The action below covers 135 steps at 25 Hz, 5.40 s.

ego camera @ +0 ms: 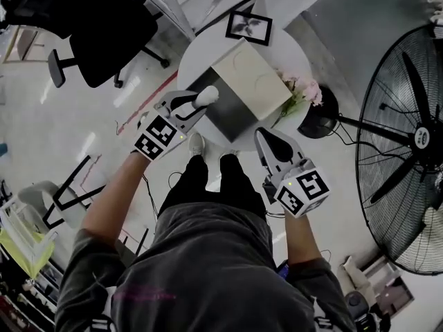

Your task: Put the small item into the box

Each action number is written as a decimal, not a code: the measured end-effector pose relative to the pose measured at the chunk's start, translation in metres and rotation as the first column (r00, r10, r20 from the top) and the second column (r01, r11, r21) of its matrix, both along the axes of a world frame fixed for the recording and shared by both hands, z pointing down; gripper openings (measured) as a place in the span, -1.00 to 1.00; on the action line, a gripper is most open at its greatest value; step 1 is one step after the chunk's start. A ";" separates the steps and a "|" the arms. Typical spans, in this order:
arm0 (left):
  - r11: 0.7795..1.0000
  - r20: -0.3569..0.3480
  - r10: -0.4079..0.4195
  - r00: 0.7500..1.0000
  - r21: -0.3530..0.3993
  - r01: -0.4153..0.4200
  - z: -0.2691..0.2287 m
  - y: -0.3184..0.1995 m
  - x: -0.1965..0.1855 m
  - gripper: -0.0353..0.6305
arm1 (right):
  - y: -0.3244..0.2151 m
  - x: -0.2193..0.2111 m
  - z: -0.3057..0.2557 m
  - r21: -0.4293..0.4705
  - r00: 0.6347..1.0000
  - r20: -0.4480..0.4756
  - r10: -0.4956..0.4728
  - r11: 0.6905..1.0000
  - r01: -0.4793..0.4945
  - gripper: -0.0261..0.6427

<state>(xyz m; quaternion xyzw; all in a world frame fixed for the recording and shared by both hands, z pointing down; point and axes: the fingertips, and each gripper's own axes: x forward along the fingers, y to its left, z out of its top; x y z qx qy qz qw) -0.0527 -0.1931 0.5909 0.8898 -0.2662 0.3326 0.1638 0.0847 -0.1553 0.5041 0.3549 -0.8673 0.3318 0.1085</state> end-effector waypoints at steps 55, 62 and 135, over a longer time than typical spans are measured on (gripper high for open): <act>0.952 0.582 0.305 0.754 -0.168 -0.256 0.133 -0.010 0.013 -0.24 | 0.014 0.047 0.063 -0.118 0.999 -0.033 0.039 0.992 -0.043 -0.86; 0.985 0.422 0.168 0.891 -0.036 -0.168 0.055 -0.006 0.019 -0.35 | 0.018 0.032 0.034 -0.063 0.998 -0.029 0.059 0.996 -0.061 -0.86; 0.961 -0.392 0.022 0.920 0.263 0.090 -0.239 0.083 -0.010 -0.85 | 0.052 -0.033 -0.145 0.371 0.990 -0.115 0.077 0.928 -0.029 -0.86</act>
